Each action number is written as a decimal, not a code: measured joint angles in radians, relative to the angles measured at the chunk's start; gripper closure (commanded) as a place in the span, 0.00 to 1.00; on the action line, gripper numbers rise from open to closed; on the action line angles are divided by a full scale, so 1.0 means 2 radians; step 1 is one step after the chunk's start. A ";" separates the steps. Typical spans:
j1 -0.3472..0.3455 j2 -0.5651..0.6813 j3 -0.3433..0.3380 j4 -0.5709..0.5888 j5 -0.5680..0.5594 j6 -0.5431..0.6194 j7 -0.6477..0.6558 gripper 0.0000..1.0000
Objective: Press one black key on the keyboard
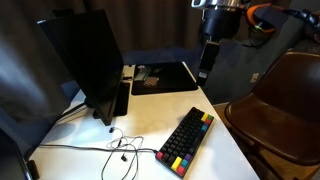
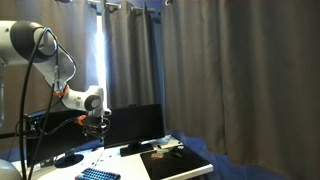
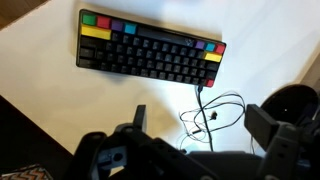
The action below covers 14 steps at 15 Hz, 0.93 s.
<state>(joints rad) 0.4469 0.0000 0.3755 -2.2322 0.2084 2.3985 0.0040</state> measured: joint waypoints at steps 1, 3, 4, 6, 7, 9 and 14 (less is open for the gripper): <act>0.000 -0.012 0.000 -0.007 0.012 0.000 -0.010 0.00; 0.000 -0.036 0.000 -0.022 0.035 0.000 -0.032 0.00; 0.000 -0.047 0.000 -0.029 0.046 0.000 -0.042 0.00; 0.000 -0.063 -0.001 -0.039 0.056 0.000 -0.054 0.00; 0.000 -0.063 -0.001 -0.039 0.056 0.000 -0.054 0.00; 0.000 -0.059 -0.001 -0.039 0.056 0.000 -0.054 0.00; 0.000 -0.058 -0.001 -0.039 0.056 0.000 -0.054 0.00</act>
<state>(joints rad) 0.4464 -0.1165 0.3733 -2.3104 0.3203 2.3988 -0.1036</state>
